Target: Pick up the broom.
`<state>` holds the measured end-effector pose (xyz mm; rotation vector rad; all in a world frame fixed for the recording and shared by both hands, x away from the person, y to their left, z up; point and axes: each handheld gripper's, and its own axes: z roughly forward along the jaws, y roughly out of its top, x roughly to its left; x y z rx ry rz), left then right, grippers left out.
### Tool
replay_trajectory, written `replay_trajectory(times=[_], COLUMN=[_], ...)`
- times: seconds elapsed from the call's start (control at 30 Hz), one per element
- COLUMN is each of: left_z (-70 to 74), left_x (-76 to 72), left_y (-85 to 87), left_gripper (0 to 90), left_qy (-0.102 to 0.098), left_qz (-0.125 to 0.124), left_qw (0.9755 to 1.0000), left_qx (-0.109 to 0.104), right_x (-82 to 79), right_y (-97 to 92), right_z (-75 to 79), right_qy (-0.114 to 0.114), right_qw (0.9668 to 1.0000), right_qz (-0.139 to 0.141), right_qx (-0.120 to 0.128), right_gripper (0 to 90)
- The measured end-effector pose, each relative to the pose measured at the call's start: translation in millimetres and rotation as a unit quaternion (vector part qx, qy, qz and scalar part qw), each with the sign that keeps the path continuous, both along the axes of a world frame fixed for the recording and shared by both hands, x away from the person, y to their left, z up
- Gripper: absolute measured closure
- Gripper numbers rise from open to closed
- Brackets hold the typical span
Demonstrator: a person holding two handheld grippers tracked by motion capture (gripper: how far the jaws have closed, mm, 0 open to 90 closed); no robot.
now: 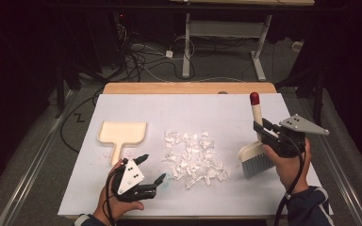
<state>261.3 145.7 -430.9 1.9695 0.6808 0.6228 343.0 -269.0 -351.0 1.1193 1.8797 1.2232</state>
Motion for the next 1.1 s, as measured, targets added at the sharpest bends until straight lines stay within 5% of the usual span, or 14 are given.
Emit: replay_trajectory(times=[0.17,0.23,0.57,0.77,1.1], left_z=[13.9,20.4,23.4,14.7,9.5], left_x=[0.7,4.2,20.4,32.2,39.5], left_y=[-43.3,-69.2,-138.7,-149.7,-141.8], left_gripper=[20.5,20.6,22.1,27.4,43.3], left_qy=[0.002,0.008,0.036,0.057,0.070], left_qz=[-0.052,-0.079,-0.112,-0.115,-0.108], left_qw=[0.9985,0.9961,0.9900,0.9856,0.9850], left_qx=[-0.016,-0.038,-0.078,-0.110,-0.114], right_x=[-8.3,-11.4,-22.9,-33.2,-43.0], right_y=[16.9,23.5,52.6,63.9,76.1], right_z=[1.4,1.6,-3.3,-2.8,-2.7], right_qy=[-0.007,-0.010,-0.017,-0.029,-0.037], right_qw=[0.9998,0.9996,0.9976,0.9965,0.9946], right_qz=[0.019,0.026,0.065,0.078,0.097], right_qx=[-0.002,-0.004,-0.013,-0.007,0.001], right_gripper=[71.6,71.6,71.6,71.6,71.5])
